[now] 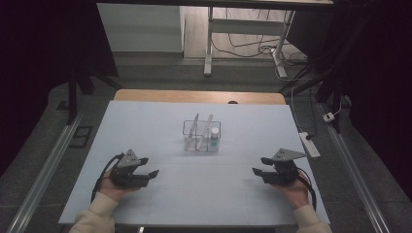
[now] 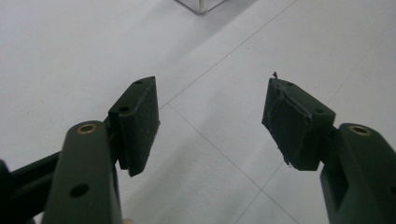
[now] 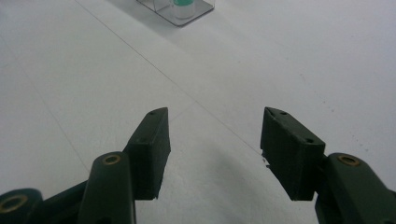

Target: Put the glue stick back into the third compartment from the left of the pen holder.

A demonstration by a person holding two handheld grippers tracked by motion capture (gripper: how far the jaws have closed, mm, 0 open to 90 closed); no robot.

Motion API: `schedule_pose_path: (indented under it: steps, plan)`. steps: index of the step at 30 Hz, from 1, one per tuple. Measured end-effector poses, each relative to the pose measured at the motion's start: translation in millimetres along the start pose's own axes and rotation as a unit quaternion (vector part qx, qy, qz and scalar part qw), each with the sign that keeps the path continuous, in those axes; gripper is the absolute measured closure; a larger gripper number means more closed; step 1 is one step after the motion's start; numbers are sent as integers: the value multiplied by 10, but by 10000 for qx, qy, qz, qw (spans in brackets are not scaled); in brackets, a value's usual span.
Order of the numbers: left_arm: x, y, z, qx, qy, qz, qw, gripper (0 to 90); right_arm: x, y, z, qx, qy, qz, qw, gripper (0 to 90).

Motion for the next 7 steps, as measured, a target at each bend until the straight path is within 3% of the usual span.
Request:
schedule_pose_path:
  steps: [7]
  plan:
    - [-1, -2, 15, -5, 18, -6, 10000, 354, -3, -3, 11, 2, 52, -3, 10000, 417]
Point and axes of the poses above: each handheld gripper's, and its own axes: y roughly backward along the jaws, x roughly out of its underside, z roughly to its left, the point moved 8 cm from there along -y, roughly forward along the jaws
